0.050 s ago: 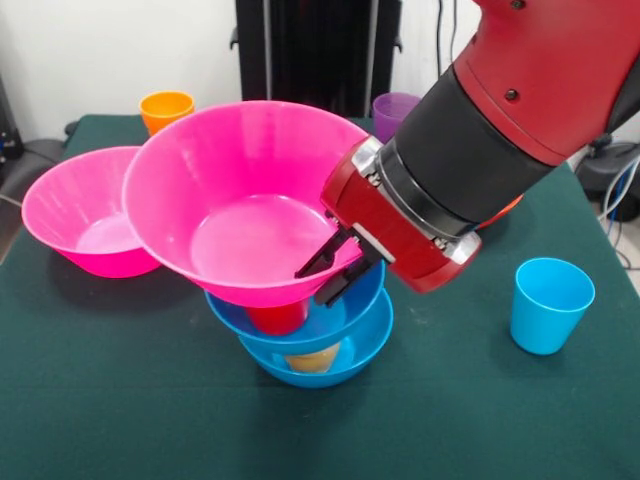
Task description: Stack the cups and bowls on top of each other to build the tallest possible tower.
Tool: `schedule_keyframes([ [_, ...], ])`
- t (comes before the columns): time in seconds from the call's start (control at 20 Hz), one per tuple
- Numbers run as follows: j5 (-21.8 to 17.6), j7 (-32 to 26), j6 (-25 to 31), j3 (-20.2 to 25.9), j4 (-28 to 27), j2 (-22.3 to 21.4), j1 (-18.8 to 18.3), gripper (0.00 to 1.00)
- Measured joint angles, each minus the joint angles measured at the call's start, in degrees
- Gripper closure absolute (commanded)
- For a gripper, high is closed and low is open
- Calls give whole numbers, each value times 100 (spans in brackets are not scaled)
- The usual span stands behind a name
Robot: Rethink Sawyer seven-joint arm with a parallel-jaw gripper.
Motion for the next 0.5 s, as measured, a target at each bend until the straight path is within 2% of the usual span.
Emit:
schedule_keyframes([
  [0.5,32,0,1,0,-75,29,-28,100],
])
